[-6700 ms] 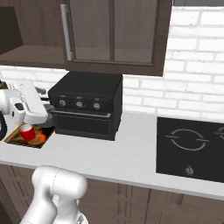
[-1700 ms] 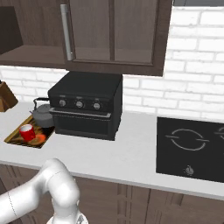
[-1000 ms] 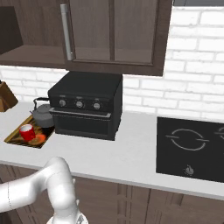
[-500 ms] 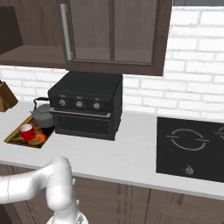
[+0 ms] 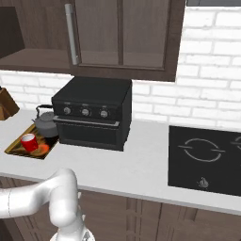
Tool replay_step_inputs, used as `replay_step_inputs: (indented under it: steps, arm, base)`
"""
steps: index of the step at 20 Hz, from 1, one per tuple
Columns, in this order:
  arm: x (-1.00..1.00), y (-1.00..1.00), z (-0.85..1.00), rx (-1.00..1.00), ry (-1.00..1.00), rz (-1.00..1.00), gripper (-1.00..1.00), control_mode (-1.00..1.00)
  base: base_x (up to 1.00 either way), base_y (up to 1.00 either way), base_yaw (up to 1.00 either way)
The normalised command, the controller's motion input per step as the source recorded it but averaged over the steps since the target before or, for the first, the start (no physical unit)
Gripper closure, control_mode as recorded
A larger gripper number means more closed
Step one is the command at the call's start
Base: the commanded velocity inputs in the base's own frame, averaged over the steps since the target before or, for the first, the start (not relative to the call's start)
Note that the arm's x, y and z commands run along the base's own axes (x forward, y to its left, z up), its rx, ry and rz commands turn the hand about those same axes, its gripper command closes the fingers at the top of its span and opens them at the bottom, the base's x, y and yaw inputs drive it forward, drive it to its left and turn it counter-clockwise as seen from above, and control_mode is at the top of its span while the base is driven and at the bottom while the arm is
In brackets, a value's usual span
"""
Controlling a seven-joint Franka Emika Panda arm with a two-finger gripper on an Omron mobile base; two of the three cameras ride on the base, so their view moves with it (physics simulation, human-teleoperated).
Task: Pick the kettle from the counter and place it on the tray. Then pick the mug from the cabinet and place it on the tray. Then close the cabinet doors.
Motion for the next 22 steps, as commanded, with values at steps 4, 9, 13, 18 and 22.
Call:
replay_step_inputs:
  steps: [4,9,13,18,22]
  arm:
    - [0.05,-0.84,0.53,0.02,0.07,0.0,-1.0,-1.0]
    - [0.07,-0.87,0.51,0.03,0.09,0.0,-1.0,-1.0]
    - [0.11,-0.85,0.52,0.03,0.1,0.0,-1.0,-1.0]
    - [0.21,-0.85,0.48,0.03,0.11,0.0,-1.0,-1.0]
    - [0.39,-0.84,0.16,0.07,0.04,0.0,-1.0,-1.0]
  base:
    - [0.0,0.0,0.0]
    - [0.0,0.0,0.0]
    - [0.0,0.0,0.0]
    - [0.0,0.0,0.0]
    - [0.0,0.0,0.0]
